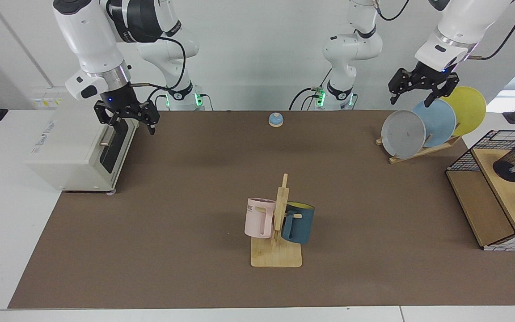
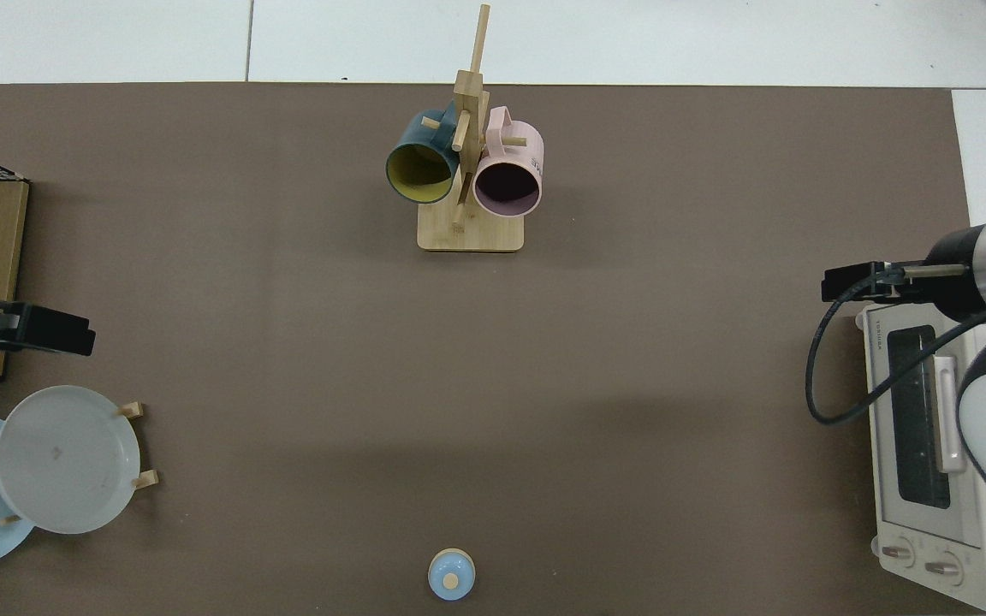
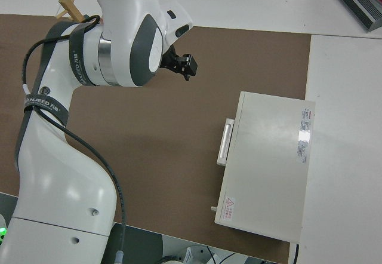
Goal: Put markers into pen holder
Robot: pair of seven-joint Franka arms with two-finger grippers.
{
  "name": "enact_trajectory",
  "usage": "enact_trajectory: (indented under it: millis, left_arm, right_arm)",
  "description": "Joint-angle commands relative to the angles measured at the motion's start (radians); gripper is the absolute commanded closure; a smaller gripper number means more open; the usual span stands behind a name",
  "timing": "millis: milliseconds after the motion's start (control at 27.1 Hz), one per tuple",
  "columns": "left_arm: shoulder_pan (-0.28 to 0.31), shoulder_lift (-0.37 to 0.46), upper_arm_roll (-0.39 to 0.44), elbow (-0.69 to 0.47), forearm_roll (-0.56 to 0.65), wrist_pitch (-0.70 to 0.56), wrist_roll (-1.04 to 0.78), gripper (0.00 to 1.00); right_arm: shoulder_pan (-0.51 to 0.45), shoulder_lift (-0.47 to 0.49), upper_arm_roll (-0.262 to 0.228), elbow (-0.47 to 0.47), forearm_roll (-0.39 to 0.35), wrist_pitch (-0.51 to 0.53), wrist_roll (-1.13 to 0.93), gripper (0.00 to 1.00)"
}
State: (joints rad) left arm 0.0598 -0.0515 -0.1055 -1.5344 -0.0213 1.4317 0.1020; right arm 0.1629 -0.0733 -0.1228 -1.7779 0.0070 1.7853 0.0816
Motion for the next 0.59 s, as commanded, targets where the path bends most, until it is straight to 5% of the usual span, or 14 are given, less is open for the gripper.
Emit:
enact_trajectory:
  millis: [0,554]
  left_arm:
    - [0.000,0.012,0.001,0.026,0.006,-0.008,-0.011,0.00]
    - [0.002,0.002,0.000,0.011,0.009,-0.014,-0.005,0.00]
  right_arm:
    - [-0.014,-0.016,0.008,-0.018,0.018,0.019,-0.025,0.00]
    - [-0.014,-0.016,0.008,-0.018,0.018,0.019,-0.025,0.00]
